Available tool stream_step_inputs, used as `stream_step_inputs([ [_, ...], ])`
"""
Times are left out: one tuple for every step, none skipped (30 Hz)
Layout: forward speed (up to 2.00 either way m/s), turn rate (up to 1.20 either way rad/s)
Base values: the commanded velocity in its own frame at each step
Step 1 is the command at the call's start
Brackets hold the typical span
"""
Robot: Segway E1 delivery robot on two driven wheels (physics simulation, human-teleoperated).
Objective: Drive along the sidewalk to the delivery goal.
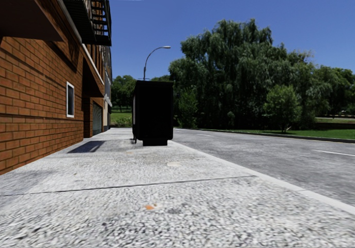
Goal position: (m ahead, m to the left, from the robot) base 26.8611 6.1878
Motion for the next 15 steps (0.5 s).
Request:
stream_step_inputs([
  [2.00,0.43],
  [2.00,0.43],
  [2.00,0.40],
  [2.00,0.38],
  [2.00,0.36],
  [2.00,0.36],
  [2.00,0.35],
  [2.00,0.35],
  [2.00,0.35],
  [2.00,0.35],
  [2.00,0.35],
  [2.00,0.35],
  [2.00,0.35],
  [2.00,0.34],
  [2.00,0.34],
])
